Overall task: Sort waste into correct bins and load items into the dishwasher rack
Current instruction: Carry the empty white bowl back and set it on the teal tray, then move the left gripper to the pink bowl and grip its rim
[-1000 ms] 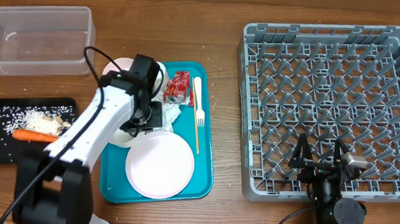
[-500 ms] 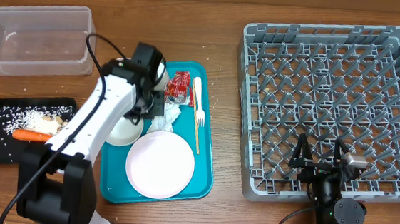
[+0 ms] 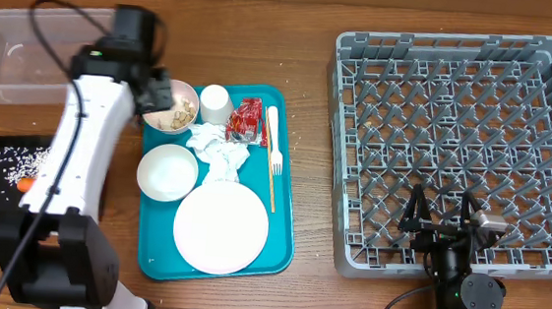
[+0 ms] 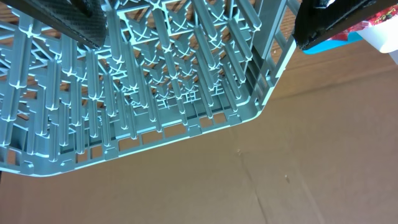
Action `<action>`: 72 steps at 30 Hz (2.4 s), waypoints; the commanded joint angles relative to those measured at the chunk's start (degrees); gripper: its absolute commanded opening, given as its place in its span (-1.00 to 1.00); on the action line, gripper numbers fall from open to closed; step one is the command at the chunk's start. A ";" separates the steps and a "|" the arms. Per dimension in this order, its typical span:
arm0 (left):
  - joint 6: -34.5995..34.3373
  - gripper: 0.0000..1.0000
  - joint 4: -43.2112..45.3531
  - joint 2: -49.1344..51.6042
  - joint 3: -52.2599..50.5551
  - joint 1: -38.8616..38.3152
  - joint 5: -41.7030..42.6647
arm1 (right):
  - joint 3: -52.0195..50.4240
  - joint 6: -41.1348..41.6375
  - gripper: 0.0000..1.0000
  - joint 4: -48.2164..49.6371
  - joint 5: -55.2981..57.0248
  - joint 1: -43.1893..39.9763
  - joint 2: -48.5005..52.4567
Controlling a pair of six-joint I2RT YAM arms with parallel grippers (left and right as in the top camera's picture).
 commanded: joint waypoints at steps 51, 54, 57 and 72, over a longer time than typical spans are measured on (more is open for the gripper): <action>32.02 -0.17 5.27 13.66 -3.30 -2.05 11.85 | -0.61 -0.39 1.00 0.48 -0.28 0.28 -0.61; 35.21 0.09 5.92 13.66 -4.20 -2.05 15.39 | -0.59 -0.39 1.00 0.48 -0.28 0.28 -0.61; 35.26 0.21 7.06 13.66 -5.62 -2.05 14.71 | -0.59 -0.39 1.00 0.48 -0.28 0.28 -0.61; 31.43 -0.59 9.01 13.64 -5.29 -2.05 10.05 | -0.59 -0.39 1.00 0.48 -0.28 0.28 -0.61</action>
